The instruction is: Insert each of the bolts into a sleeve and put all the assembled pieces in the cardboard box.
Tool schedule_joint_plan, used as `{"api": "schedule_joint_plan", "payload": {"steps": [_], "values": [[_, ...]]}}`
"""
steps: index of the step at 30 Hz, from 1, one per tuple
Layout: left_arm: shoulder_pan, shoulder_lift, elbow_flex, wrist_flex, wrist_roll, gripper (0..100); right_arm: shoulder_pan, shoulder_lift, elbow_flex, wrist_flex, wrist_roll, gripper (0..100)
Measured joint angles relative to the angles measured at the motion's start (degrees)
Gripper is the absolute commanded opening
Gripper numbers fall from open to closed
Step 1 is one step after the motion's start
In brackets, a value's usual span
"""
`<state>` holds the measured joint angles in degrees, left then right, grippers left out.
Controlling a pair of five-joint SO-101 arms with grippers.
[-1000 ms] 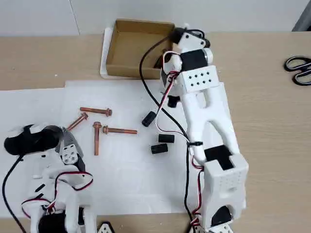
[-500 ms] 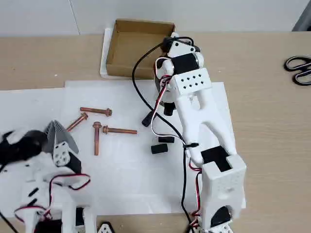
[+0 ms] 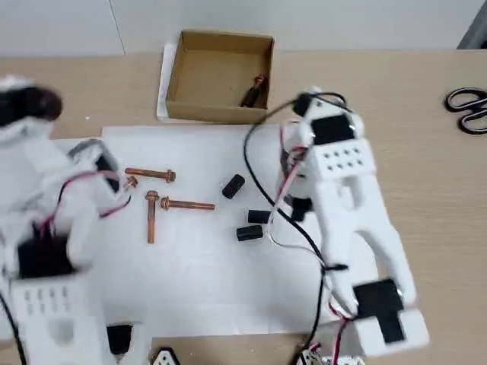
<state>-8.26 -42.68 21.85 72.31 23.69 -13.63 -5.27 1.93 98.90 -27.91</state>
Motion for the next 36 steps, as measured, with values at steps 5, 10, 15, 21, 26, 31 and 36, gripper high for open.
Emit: {"api": "schedule_joint_plan", "payload": {"steps": [5, 10, 15, 21, 26, 31, 36], "values": [[2.02, 14.68, -11.25, 8.35, 11.08, 1, 5.89, -9.67, 9.41, 0.00, 0.88, 0.2], [2.02, 21.89, -15.82, 9.14, 15.91, 1, 10.81, -18.90, 17.41, 0.00, 3.08, 0.2], [2.20, 26.99, -16.09, 10.29, 11.43, 1, 13.71, -26.29, 22.07, 0.00, 3.16, 0.2], [2.55, 36.84, -16.18, 16.26, -11.60, 1, 17.14, -32.79, 23.38, 0.00, 3.34, 0.2], [-0.18, 43.69, -16.62, 21.98, -38.24, 1, 20.22, -36.40, 25.58, 0.00, 3.34, 0.2], [-2.46, 44.40, -23.82, 23.12, -45.19, 1, 20.40, -39.12, 29.27, 0.00, 3.34, 0.2], [-2.99, 44.75, -29.01, 25.85, -48.44, 1, 20.31, -41.41, 29.71, 0.00, 3.34, 0.2]]}}
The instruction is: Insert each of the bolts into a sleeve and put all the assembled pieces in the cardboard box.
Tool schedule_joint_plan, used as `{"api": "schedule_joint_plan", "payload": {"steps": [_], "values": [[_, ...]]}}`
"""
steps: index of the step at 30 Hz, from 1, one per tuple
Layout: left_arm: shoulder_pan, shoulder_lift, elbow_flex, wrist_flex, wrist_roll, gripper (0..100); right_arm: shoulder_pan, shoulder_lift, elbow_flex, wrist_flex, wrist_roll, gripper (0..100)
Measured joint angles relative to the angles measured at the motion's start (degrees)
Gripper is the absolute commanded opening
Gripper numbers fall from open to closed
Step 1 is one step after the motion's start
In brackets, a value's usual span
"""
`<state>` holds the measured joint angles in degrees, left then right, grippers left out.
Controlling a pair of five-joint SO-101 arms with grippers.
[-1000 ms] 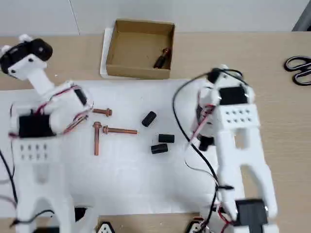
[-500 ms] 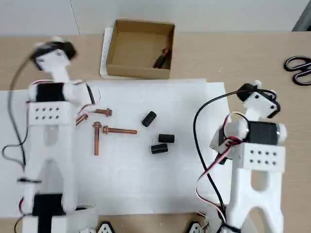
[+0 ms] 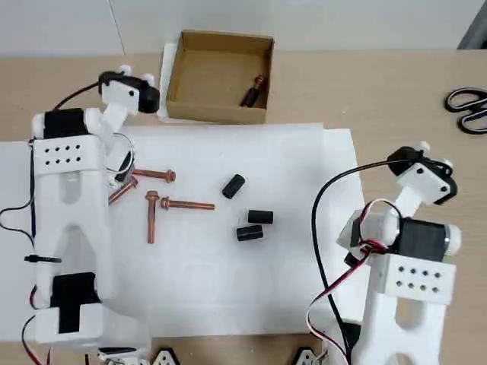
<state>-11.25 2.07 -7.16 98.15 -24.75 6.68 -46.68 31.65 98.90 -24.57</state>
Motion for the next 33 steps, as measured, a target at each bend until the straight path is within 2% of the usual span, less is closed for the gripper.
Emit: {"api": "schedule_joint_plan", "payload": {"steps": [3, 5, 11, 15, 21, 29, 33], "values": [[0.97, 0.00, -0.18, 0.88, 2.73, 1, 0.00, -0.44, 0.00, 0.00, 0.00, 0.2], [1.41, 0.00, 1.05, 1.05, 8.62, 1, 0.18, -0.44, 0.00, 0.00, 0.00, 0.2], [1.93, 0.00, 1.76, -0.62, 32.79, 1, 0.44, -0.44, 0.00, 0.00, 0.00, 0.2], [4.40, 0.00, 3.60, -2.20, 40.44, 1, 2.64, -0.44, 0.00, 0.00, 0.00, 0.2], [7.47, 0.00, 11.87, -9.41, 42.37, 1, 4.13, -0.44, 0.00, 0.00, 0.00, 0.2], [7.91, 0.00, 19.25, -17.14, 42.55, 1, 4.13, -0.44, 0.00, 0.00, 0.00, 0.2], [7.91, 0.00, 21.36, -19.87, 42.02, 9, 4.13, -0.44, 0.00, 0.00, 0.00, 0.2]]}}
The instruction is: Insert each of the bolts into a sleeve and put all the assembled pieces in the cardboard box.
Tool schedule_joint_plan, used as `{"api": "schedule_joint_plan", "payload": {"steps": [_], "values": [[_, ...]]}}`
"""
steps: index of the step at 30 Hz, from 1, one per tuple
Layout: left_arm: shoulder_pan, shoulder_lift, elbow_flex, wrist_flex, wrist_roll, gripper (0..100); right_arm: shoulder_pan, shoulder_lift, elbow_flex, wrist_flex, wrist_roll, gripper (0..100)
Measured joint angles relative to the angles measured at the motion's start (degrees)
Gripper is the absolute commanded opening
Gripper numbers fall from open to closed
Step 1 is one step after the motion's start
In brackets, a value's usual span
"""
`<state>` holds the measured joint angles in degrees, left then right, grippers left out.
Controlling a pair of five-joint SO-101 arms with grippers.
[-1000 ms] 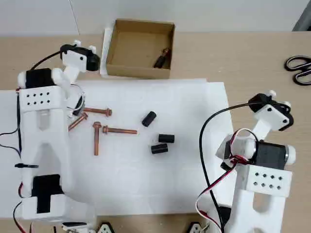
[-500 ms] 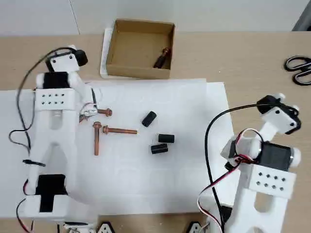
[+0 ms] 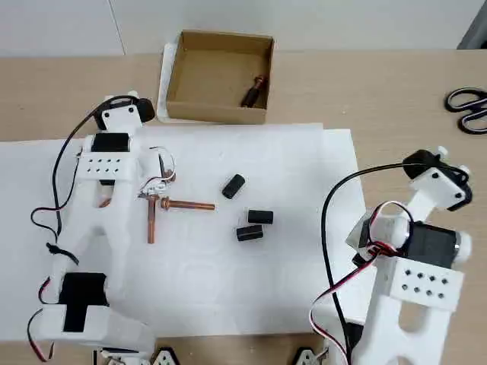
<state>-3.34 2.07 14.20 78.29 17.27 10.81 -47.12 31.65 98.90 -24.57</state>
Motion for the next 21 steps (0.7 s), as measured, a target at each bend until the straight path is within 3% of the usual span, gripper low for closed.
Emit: {"api": "schedule_joint_plan", "payload": {"steps": [21], "values": [[0.00, 0.00, 5.01, -3.08, -1.14, 12, 0.00, 0.00, 0.00, 0.00, 0.00, 0.2]]}}
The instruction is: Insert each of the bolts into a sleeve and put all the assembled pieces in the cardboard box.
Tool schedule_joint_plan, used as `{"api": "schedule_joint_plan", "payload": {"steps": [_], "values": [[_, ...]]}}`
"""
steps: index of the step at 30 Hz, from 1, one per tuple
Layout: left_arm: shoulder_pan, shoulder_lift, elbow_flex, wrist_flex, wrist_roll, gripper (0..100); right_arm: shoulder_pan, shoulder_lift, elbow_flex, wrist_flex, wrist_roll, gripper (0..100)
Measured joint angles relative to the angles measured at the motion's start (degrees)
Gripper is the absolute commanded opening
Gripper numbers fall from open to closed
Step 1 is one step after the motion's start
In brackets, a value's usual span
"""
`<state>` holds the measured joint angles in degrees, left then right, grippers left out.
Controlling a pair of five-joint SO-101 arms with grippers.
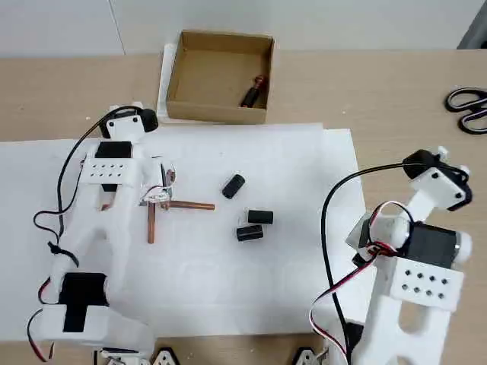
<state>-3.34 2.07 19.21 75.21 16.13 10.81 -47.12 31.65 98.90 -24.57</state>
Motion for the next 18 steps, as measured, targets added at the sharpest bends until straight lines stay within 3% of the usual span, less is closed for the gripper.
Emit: {"api": "schedule_joint_plan", "payload": {"steps": [10, 18], "values": [[-2.99, 0.00, 0.26, -0.18, -3.08, 12, 0.00, 0.00, 0.00, 0.00, 0.00, 0.2], [-2.99, 0.00, 5.71, -6.68, -3.25, 12, 0.00, 0.00, 0.00, 0.00, 0.00, 0.2]]}}
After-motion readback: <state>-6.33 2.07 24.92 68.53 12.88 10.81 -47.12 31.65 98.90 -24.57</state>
